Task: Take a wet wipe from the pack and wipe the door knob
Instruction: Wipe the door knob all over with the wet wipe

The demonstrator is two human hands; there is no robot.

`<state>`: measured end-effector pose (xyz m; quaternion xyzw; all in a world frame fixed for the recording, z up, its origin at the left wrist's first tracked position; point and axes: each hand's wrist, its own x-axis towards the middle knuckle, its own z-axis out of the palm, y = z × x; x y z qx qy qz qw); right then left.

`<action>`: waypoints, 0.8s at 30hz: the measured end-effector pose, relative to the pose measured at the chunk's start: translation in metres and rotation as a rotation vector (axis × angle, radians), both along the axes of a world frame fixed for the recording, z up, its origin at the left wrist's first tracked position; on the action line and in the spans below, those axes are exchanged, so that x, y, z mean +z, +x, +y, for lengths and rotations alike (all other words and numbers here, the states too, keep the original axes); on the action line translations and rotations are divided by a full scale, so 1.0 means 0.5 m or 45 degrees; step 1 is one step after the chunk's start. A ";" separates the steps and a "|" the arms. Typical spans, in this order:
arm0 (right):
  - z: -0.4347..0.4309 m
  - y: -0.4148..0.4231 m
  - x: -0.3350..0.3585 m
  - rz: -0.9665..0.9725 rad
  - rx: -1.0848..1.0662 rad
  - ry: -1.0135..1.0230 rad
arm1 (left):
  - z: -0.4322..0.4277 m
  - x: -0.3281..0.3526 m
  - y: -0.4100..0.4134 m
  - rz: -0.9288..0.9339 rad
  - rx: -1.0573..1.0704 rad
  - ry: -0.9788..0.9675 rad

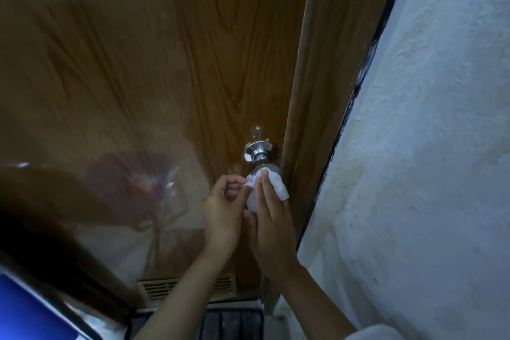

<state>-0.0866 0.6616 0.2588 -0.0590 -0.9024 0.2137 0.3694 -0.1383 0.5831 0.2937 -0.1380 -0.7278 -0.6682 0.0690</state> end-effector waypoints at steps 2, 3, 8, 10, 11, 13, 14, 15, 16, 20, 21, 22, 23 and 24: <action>-0.004 0.005 -0.002 0.004 0.036 0.040 | -0.001 0.003 -0.002 -0.007 0.019 -0.001; 0.001 0.007 -0.002 0.001 0.040 0.072 | -0.002 0.005 -0.003 -0.005 0.025 -0.003; 0.013 0.003 0.019 -0.008 -0.019 0.066 | -0.004 0.013 -0.002 -0.020 0.009 0.009; 0.006 0.002 0.016 -0.009 0.015 0.075 | -0.004 0.016 -0.004 -0.021 0.008 -0.012; 0.006 0.005 0.010 -0.014 0.022 0.105 | -0.004 0.018 -0.003 -0.023 0.002 -0.018; 0.017 0.012 0.001 -0.050 -0.026 0.196 | -0.006 0.025 -0.002 -0.023 -0.016 -0.032; 0.023 0.014 0.000 -0.084 -0.085 0.255 | -0.007 0.030 -0.001 -0.018 -0.023 -0.044; 0.027 0.012 0.002 -0.114 -0.142 0.303 | -0.009 0.034 0.001 -0.010 -0.029 -0.057; 0.027 0.008 0.004 -0.127 -0.180 0.323 | -0.010 0.037 0.001 -0.002 -0.029 -0.066; 0.012 0.005 0.003 -0.149 -0.146 0.299 | -0.013 0.047 0.004 -0.015 0.001 -0.115; 0.014 0.008 -0.001 -0.170 -0.152 0.333 | -0.014 0.047 0.004 -0.017 0.005 -0.128; 0.019 0.011 -0.003 -0.193 -0.176 0.377 | -0.015 0.047 0.004 -0.013 0.008 -0.143; 0.025 0.012 -0.002 -0.214 -0.207 0.416 | -0.017 0.047 0.003 -0.013 0.007 -0.157; 0.028 0.012 -0.001 -0.221 -0.238 0.435 | -0.018 0.046 0.004 -0.016 0.005 -0.173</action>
